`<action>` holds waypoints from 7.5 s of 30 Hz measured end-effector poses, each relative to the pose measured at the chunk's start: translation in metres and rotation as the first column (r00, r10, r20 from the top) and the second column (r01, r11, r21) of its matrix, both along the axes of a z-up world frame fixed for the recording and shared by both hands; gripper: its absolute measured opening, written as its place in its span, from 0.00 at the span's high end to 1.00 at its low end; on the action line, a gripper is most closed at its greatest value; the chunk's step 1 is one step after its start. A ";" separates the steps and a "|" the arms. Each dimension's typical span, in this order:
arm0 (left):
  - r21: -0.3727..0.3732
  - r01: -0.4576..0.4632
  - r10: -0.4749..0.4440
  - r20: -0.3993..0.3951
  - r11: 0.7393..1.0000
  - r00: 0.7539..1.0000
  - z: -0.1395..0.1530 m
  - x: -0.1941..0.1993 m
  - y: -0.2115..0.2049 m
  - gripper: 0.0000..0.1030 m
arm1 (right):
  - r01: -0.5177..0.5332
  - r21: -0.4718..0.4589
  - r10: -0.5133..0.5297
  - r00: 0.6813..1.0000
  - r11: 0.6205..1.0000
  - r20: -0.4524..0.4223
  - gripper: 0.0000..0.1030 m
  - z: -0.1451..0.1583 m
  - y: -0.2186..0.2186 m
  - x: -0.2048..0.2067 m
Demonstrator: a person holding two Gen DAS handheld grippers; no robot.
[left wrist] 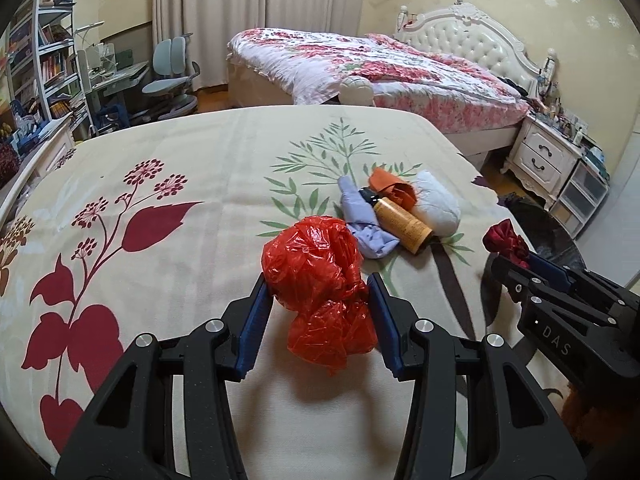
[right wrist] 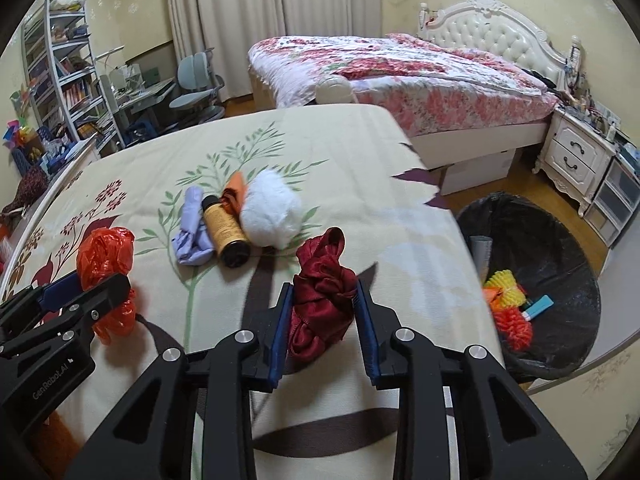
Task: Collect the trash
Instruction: 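Grasp the dark red cloth with the right tool while the left tool holds the red bag, then carry the red bag and dark red cloth over the black bin with both tools, then open both tools to drop the red bag and dark red cloth into the bin, then move both open tools back to the remaining trash on the bed, then grasp the lavender glove with the left tool, then grasp the white ball with the right tool while the left tool holds the glove, then carry the glove and white ball over the black bin with both tools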
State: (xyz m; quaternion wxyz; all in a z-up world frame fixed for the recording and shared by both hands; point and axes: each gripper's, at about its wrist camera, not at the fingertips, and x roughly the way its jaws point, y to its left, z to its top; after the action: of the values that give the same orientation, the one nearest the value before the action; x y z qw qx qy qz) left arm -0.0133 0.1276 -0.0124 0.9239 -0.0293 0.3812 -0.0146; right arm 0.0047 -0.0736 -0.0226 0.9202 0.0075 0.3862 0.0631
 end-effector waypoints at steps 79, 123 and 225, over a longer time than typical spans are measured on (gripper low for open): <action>0.100 0.324 -0.327 0.009 0.941 0.945 -0.012 0.120 -0.252 0.14 | 0.487 -0.027 -0.485 0.872 0.873 0.064 0.44 -0.011 -0.217 0.044; 0.053 -0.093 0.096 -0.050 0.994 0.994 -0.010 0.056 -0.018 0.13 | 0.157 -0.012 -0.156 0.987 0.988 0.041 0.40 -0.006 -0.062 0.028; 0.029 0.044 -0.044 -0.006 0.999 0.999 0.002 0.029 -0.047 0.69 | 0.091 0.018 -0.092 0.994 0.996 0.051 0.64 0.015 -0.053 0.011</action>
State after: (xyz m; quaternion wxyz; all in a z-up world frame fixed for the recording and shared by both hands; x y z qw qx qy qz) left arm 0.0157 0.0807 -0.0109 0.9226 -0.0076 0.3846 -0.0291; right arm 0.0160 -0.1262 -0.0080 0.9317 0.0310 0.3610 0.0243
